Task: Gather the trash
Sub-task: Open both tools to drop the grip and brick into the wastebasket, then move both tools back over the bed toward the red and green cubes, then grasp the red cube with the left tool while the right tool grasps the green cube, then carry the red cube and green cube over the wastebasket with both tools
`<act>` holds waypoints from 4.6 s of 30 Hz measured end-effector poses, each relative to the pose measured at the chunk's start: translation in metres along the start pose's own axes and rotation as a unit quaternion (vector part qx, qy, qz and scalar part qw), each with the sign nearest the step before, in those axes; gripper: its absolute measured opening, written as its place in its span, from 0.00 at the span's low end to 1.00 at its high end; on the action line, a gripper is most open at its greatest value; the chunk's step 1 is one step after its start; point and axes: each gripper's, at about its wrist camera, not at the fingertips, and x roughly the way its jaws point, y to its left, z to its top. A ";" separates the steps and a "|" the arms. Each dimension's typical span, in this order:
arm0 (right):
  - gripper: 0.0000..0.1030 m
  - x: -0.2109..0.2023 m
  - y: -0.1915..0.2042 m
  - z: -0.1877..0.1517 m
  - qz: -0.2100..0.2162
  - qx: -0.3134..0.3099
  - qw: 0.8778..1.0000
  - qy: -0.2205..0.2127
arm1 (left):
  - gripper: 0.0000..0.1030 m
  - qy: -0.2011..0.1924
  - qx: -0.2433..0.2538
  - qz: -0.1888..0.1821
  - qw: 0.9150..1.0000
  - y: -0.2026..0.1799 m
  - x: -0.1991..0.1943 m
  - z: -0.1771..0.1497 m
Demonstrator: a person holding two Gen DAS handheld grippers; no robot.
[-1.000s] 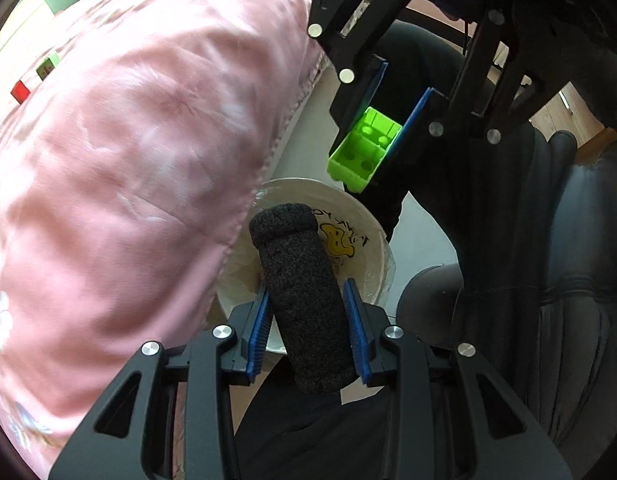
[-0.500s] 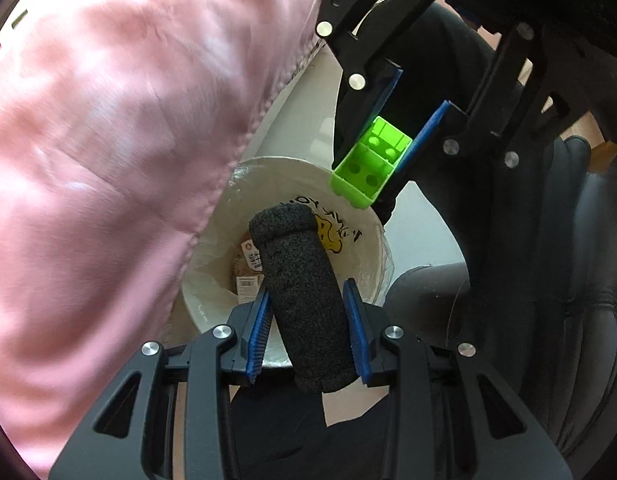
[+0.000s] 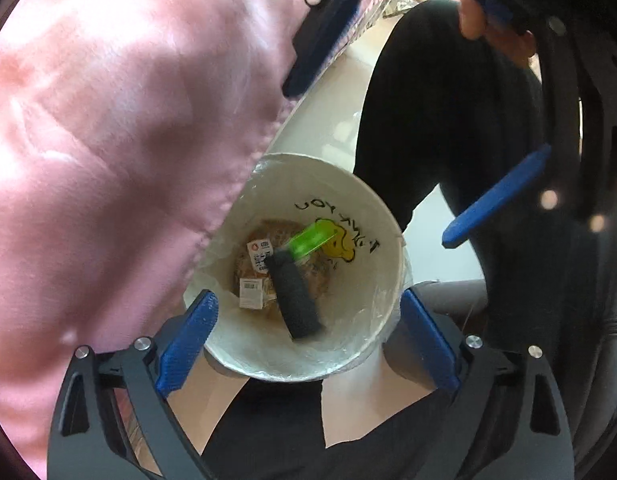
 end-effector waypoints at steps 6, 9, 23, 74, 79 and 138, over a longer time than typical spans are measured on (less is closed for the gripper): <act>0.93 -0.012 -0.004 -0.005 -0.013 0.001 1.000 -0.002 | 0.94 0.003 0.014 0.013 1.000 -0.007 -0.007 0.001; 0.93 -0.017 -0.003 -0.005 -0.023 -0.003 1.000 -0.003 | 0.94 0.001 0.015 0.018 1.000 -0.006 -0.014 0.003; 0.93 -0.101 -0.035 -0.015 -0.074 0.023 0.996 -0.044 | 0.94 -0.029 0.024 0.059 0.998 0.010 -0.079 0.020; 0.94 -0.130 -0.305 0.062 -0.088 0.069 0.994 -0.018 | 0.94 -0.083 0.003 0.126 0.989 0.272 -0.179 0.218; 0.94 -0.116 -0.330 0.074 -0.085 0.082 0.993 -0.022 | 0.94 -0.072 0.000 0.125 0.990 0.299 -0.165 0.239; 0.30 -0.161 -0.245 0.080 -0.088 0.042 0.995 -0.013 | 0.21 -0.044 0.075 0.127 0.988 0.184 -0.198 0.187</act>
